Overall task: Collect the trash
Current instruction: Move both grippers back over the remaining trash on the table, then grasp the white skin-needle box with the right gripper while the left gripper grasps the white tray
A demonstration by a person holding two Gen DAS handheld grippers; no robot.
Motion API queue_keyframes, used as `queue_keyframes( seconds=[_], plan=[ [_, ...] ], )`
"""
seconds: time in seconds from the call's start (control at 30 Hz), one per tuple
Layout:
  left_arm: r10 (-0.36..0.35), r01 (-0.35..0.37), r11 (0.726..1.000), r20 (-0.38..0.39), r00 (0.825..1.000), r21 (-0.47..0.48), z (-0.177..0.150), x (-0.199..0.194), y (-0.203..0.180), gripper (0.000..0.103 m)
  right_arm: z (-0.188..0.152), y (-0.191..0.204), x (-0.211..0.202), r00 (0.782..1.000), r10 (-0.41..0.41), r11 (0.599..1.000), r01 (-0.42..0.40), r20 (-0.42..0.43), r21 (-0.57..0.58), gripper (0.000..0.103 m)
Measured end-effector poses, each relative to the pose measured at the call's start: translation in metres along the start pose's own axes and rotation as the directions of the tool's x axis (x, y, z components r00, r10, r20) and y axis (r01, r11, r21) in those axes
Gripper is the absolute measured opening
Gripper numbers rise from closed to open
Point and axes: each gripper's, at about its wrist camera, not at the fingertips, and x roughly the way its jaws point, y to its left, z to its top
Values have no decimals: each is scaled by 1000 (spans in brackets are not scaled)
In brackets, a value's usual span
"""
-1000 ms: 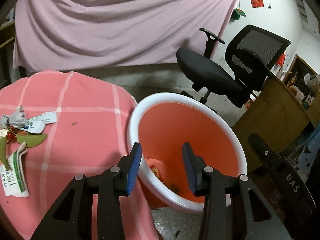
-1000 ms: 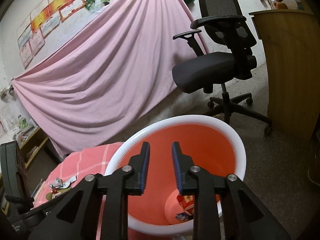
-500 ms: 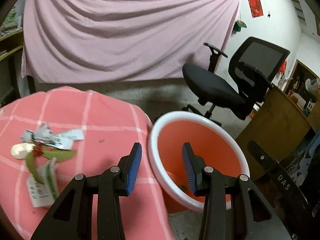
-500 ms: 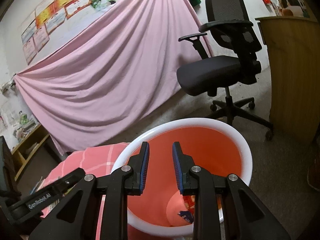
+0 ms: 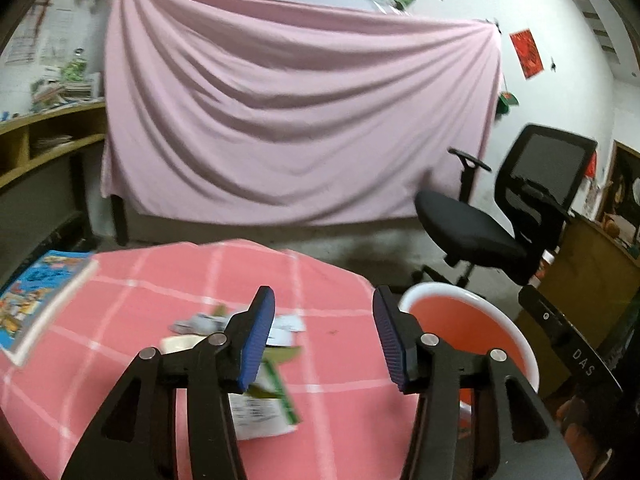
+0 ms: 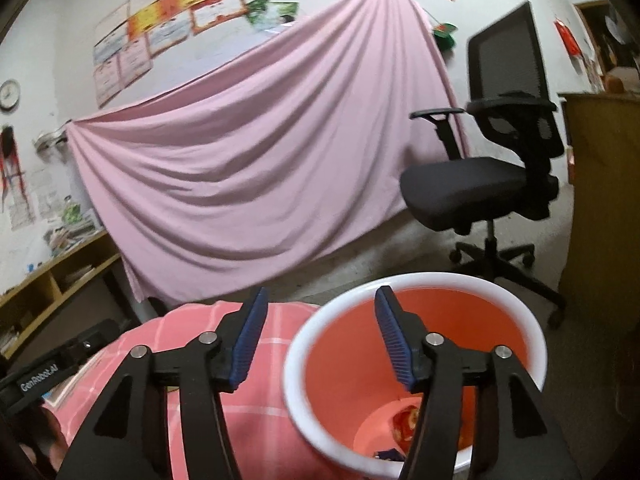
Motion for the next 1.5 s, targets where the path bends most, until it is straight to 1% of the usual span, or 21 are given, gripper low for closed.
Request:
queue_keyframes(
  seconds=[0.03, 0.07, 0.1, 0.13, 0.17, 0.2, 0.23, 0.27, 0.37, 0.43, 0.63, 0.73, 0.8, 0.87, 0.93, 1.0, 1.17, 1.27, 1.33, 1.4, 1.5],
  plan=[
    [1, 0, 1000, 10, 1000, -7, -1, -5, 8, 52, 0, 6, 0, 1000, 7, 1000, -7, 10, -9, 77],
    [-11, 11, 1000, 18, 1000, -20, -1, -11, 17, 60, 0, 10, -2, 1000, 14, 1000, -14, 22, -16, 82],
    [-26, 27, 999, 33, 999, -40, -3, -17, 26, 71, 0, 17, -3, 999, 25, 999, -24, 37, -27, 83],
    [-29, 32, 998, 51, 998, -56, -4, -24, 34, 80, 1, 23, -4, 998, 35, 999, -33, 50, -37, 85],
    [-22, 28, 997, 78, 997, -72, -3, -32, 43, 96, 1, 31, -4, 996, 50, 998, -47, 67, -50, 91],
    [-11, 19, 997, 102, 995, -80, -3, -39, 49, 101, 1, 36, -5, 995, 61, 997, -56, 83, -56, 101],
    [11, 2, 996, 145, 989, -89, -3, -49, 58, 101, 1, 41, -5, 993, 72, 996, -66, 97, -59, 103],
    [34, -18, 996, 173, 984, -91, -3, -57, 65, 101, 0, 46, -6, 989, 91, 994, -84, 114, -64, 103],
    [104, -87, 992, 203, 974, -92, -2, -72, 85, 101, -2, 66, -6, 979, 150, 985, -136, 139, -105, 103],
    [131, -113, 989, 216, 967, -95, -4, -80, 97, 101, -6, 80, -7, 974, 173, 977, -151, 147, -148, 103],
    [187, -160, 979, 257, 948, -124, -19, -96, 129, 101, -18, 117, -16, 960, 212, 946, -155, 181, -285, 103],
    [206, -179, 977, 284, 937, -118, -26, -103, 137, 101, -24, 131, -19, 958, 222, 931, -153, 183, -331, 103],
    [211, -185, 976, 294, 932, -112, -30, -106, 142, 101, -28, 138, -18, 960, 221, 924, -149, 173, -353, 103],
    [212, -194, 977, 276, 937, -92, -32, -105, 145, 101, -31, 143, -13, 964, 217, 919, -149, 152, -364, 103],
    [215, -204, 976, 254, 943, -70, -34, -100, 146, 101, -35, 148, -4, 976, 183, 919, -128, 115, -373, 103],
    [208, -202, 978, 236, 949, -49, -34, -95, 149, 101, -40, 152, 4, 984, 164, 916, -123, 77, -382, 103],
    [201, -201, 979, 253, 947, -24, -36, -94, 151, 101, -50, 157, 8, 987, 160, 908, -138, 25, -397, 103],
    [208, -212, 977, 236, 949, -9, -37, -89, 154, 101, -56, 159, 14, 986, 159, 901, -163, -44, -403, 103],
    [234, -238, 971, 194, 953, -7, -37, -80, 157, 101, -61, 163, 23, 980, 151, 887, -192, -130, -420, 103],
    [243, -244, 970, 144, 959, -9, -37, -70, 160, 101, -70, 164, 36, 971, 118, 876, -201, -208, -439, 103],
    [249, -248, 969, 53, 967, -23, -36, -53, 166, 100, -74, 161, 47, 945, 131, 880, -250, -300, -404, 102]
  ],
)
